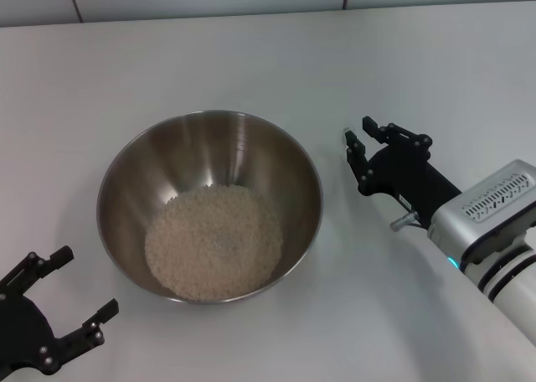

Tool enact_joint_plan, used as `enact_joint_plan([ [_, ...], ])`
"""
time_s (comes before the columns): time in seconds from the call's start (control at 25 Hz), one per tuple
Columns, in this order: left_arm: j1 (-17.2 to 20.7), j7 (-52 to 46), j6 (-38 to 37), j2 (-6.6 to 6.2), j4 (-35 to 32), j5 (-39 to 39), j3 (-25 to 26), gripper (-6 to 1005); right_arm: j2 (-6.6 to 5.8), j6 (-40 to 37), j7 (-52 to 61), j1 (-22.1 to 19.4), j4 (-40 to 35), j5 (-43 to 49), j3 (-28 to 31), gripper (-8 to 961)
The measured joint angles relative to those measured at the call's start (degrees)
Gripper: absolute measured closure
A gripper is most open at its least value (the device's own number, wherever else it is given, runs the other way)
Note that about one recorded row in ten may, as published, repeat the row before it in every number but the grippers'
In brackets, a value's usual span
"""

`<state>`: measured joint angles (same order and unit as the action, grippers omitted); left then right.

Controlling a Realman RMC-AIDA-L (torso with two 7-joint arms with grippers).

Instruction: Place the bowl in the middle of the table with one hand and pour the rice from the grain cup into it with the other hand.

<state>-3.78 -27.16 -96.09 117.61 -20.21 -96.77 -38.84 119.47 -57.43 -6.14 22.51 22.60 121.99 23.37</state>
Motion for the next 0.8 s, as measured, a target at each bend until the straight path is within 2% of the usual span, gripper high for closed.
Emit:
enact_joint_plan([
  [0.08,0.0,0.0,0.0,0.0,0.0,-0.1,0.0,135,-0.02,-0.4,0.0,-0.6,0.0,0.0,0.0,682],
  [0.24,-0.1,0.0,0.2,0.09,0.0,-0.7,0.0,135,-0.1,-3.2,-0.2,-2.8,0.1,0.2,-0.1,581],
  [0.36,-0.2,0.0,0.2,0.13,0.0,-0.7,0.0,135,-0.19,-7.9,-0.2,-5.4,-0.3,1.8,-0.1,505],
  [0.4,-0.1,0.0,0.2,0.16,0.0,-0.8,0.0,135,-0.3,-12.2,0.3,-7.8,-1.2,4.0,-0.1,480],
  [0.44,0.0,0.0,0.2,0.15,0.0,-0.8,0.1,135,-0.3,-12.2,0.3,-7.8,-1.2,4.0,-0.1,472],
  [0.52,0.1,0.0,0.1,0.16,0.0,-0.8,0.2,135,-0.48,-17.5,2.3,-10.0,-2.9,7.7,-0.2,455],
  [0.56,0.2,0.0,0.0,0.15,0.0,-0.8,0.2,135,-0.62,-21.0,4.8,-10.7,-4.5,10.5,-0.2,447],
  [0.6,0.2,0.0,-0.1,0.08,0.0,-0.8,0.3,135,-0.93,-27.5,10.8,-11.6,-9.4,16.9,-0.2,439],
  [0.64,0.2,0.0,-0.1,0.08,0.0,-0.8,0.3,135,-0.93,-27.5,10.8,-11.6,-9.4,16.9,-0.2,430],
  [0.68,0.2,0.0,-0.2,0.04,0.0,-0.8,0.3,135,-1.06,-32.3,14.6,-11.3,-13.5,21.8,-0.6,422],
  [0.72,0.3,0.0,-0.4,-0.01,0.0,-0.8,0.2,135,-1.05,-37.8,18.5,-10.5,-19.1,27.5,-1.2,386],
  [0.76,0.3,0.0,-0.4,-0.01,0.0,-0.8,0.2,135,-1.05,-37.8,18.5,-10.5,-19.1,27.5,-1.2,350],
  [0.8,0.3,0.0,-0.5,-0.02,0.0,-0.9,0.1,135,-0.69,-41.9,21.0,-9.5,-24.0,31.8,-1.8,314],
])
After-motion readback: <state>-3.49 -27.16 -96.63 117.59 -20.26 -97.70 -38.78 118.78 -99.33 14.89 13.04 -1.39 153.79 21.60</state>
